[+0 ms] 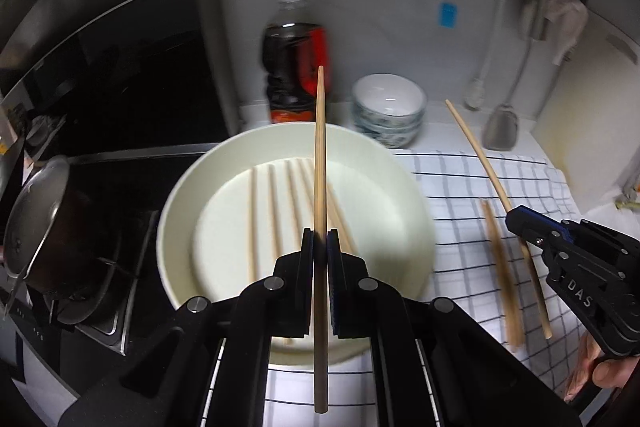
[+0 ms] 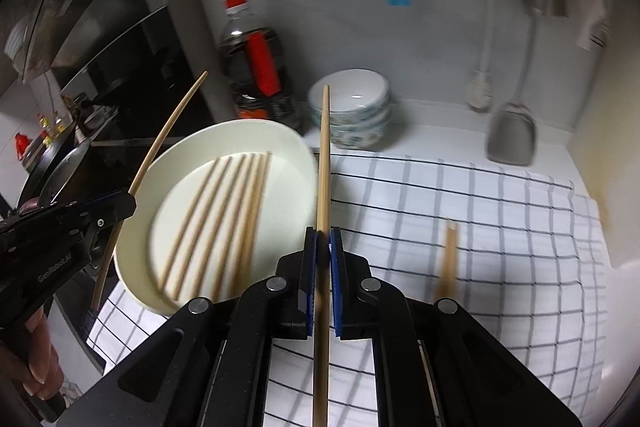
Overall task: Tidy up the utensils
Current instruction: 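Carry the held chopsticks with both tools over the white basin, then open both tools to drop the chopsticks into the white basin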
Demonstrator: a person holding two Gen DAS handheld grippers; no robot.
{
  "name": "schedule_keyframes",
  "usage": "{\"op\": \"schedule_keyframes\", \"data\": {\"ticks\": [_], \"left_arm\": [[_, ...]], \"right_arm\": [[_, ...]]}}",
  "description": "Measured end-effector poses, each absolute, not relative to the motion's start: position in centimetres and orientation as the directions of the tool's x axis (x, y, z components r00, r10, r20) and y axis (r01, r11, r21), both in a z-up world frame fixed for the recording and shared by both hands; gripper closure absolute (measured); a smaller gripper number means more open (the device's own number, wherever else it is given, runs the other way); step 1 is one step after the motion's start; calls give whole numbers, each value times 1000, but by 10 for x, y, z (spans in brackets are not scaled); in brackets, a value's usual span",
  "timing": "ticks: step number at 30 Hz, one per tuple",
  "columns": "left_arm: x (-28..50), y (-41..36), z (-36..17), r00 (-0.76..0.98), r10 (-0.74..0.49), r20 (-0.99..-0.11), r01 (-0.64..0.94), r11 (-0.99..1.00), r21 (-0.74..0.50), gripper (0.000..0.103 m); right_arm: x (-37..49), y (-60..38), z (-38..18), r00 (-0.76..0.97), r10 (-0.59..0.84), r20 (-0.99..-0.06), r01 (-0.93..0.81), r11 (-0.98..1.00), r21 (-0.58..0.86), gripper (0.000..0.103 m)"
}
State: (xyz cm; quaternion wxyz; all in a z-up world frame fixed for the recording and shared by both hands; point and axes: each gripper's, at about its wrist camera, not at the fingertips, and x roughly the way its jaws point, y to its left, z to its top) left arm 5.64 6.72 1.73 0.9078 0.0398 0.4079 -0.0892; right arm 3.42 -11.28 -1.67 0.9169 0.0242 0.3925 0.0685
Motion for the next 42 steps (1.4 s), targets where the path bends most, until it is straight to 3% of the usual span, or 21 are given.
{"op": "schedule_keyframes", "data": {"ticks": [16, 42], "left_arm": [[97, 115, -20, 611, -68, -789, 131, 991, 17, 96], [106, 130, -61, 543, -51, -838, 127, 992, 21, 93]], "right_arm": [[87, -43, -42, 595, 236, -768, -199, 969, 144, 97], [118, -17, -81, 518, 150, -842, -162, 984, 76, 94]]}}
